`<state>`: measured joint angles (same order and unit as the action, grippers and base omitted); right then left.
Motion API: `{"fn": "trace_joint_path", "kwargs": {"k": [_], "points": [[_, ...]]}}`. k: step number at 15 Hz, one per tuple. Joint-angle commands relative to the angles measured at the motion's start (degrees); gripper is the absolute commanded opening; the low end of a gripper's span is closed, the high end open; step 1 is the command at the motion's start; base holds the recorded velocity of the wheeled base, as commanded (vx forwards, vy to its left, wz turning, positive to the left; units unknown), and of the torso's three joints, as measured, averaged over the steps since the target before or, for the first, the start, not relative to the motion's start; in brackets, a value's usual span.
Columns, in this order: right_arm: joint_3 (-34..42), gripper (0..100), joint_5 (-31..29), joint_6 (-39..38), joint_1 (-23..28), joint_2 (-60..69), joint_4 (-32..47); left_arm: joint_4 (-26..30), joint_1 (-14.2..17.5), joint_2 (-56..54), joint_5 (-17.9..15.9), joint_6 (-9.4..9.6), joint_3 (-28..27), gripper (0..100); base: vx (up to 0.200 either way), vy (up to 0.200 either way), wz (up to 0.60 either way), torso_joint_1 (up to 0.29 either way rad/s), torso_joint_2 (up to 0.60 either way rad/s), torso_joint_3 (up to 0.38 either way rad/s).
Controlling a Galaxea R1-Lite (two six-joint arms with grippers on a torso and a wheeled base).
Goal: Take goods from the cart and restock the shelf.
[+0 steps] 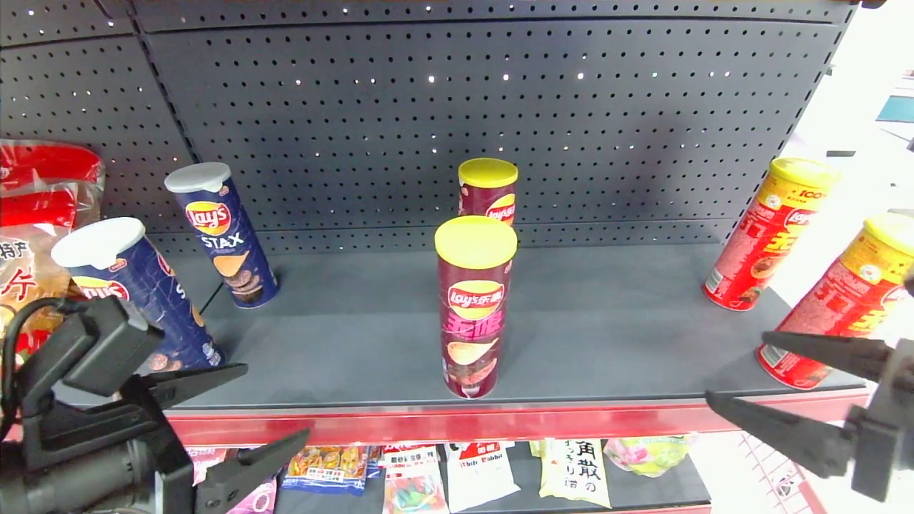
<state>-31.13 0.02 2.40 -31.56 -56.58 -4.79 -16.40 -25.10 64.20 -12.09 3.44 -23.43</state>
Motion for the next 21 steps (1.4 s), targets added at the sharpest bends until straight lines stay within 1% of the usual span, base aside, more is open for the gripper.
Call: {"fn": "trace_joint_path", "kwargs": {"k": [1,2,3,4,5,7,8,11,14,21], "points": [[10.9,100,-4.4,-0.1,4.7,24.1,3.9,-0.1,-0.5,8.8,0.0,0.17,-3.9,100,0.0,0.0,0.0,0.0,0.0,0.0],[10.9,100,-6.2,-0.6,8.3,27.5,6.7,-0.1,-0.9,11.3,0.0,0.17,-5.3,100,0.0,0.0,0.0,0.0,0.0,0.0],[11.1,100,-6.2,-2.0,11.7,31.2,9.8,-0.1,-0.9,14.0,0.1,0.25,-6.7,100,0.0,0.0,0.0,0.0,0.0,0.0],[11.2,100,-6.2,-2.6,13.8,34.3,13.1,-0.1,-1.0,16.6,0.3,0.43,-7.9,100,0.0,0.0,0.0,0.0,0.0,0.0],[11.2,100,-6.2,-2.7,14.5,37.8,16.9,-0.7,-1.5,19.6,1.5,0.52,-9.1,100,0.0,0.0,0.0,0.0,0.0,0.0],[11.2,100,-6.5,-2.7,14.6,42.2,21.8,-2.5,-3.7,24.0,5.0,0.43,-10.5,100,0.0,0.0,0.0,0.0,0.0,0.0],[11.2,100,-6.5,-2.7,14.6,43.1,22.9,-2.7,-4.3,25.3,5.6,0.43,-11.2,100,0.0,0.0,0.0,0.0,0.0,0.0],[11.4,100,-6.5,-2.7,14.7,45.0,24.6,-2.8,-4.8,29.8,6.0,0.25,-15.4,100,0.0,0.0,0.0,0.0,0.0,0.0],[12.3,100,-6.6,-2.8,14.7,45.7,24.7,-2.8,-4.9,32.5,6.3,0.34,-18.1,100,0.0,0.0,0.0,0.0,0.0,0.0],[13.0,100,-6.6,-2.8,14.7,46.6,24.7,-2.9,-5.4,35.6,6.6,0.34,-21.6,100,0.0,0.0,0.0,0.0,0.0,0.0]]}}
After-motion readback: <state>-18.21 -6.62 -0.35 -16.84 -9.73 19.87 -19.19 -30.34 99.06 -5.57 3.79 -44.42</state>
